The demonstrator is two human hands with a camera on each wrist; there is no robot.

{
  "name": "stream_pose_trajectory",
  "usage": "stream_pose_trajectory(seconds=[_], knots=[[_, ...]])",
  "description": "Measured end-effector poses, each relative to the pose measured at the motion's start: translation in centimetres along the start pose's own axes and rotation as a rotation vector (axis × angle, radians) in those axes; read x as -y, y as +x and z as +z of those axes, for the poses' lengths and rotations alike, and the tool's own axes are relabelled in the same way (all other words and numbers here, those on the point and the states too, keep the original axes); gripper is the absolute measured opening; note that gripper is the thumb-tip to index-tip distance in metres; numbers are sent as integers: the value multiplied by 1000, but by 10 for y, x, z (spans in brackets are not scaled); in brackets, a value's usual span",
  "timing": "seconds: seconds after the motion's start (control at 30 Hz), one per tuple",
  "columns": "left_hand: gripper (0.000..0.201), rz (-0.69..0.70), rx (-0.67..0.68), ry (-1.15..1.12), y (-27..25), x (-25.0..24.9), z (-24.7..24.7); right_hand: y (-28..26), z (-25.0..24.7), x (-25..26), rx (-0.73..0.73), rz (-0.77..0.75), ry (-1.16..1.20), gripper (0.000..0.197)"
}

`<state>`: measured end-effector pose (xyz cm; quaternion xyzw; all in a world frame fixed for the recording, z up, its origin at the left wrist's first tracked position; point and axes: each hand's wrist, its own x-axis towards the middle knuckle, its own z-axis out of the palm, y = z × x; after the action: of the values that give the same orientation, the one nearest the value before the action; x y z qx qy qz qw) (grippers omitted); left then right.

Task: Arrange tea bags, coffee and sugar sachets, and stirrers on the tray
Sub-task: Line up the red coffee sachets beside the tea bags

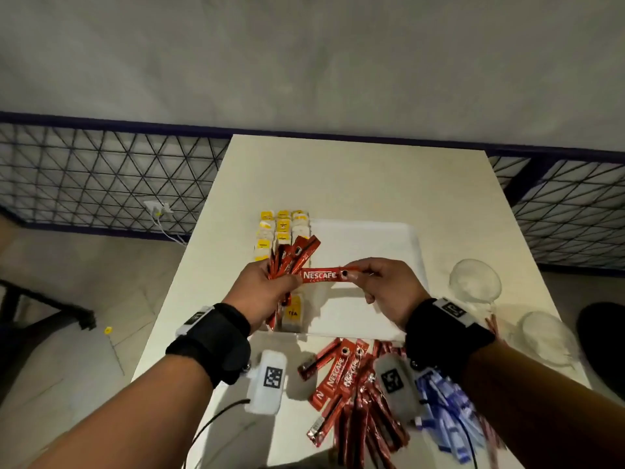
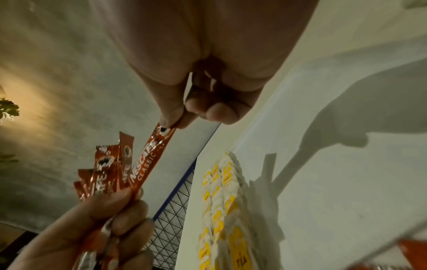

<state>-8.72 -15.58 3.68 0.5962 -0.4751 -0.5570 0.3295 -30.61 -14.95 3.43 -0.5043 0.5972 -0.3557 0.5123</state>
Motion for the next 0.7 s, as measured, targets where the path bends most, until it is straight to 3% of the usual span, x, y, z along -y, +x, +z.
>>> stream_pose_trajectory(seconds=[0.13,0.3,0.4,0.53,0.7], knots=[[11,-78,-133,0,2,8,-3,41,-20,-8,-69,1,59,8],[14,-161,-179,7,4,20,-32,116,-25,-31,-178,156,222,7],[17,-196,-191,54,9,27,-52,155,-18,-52,-211,250,216,19],[19,-239,-195,69,17,34,-74,185,-9,-74,-264,350,112,12],[19,-265,-169,72,26,39,-81,199,-10,-75,-314,312,-224,8]])
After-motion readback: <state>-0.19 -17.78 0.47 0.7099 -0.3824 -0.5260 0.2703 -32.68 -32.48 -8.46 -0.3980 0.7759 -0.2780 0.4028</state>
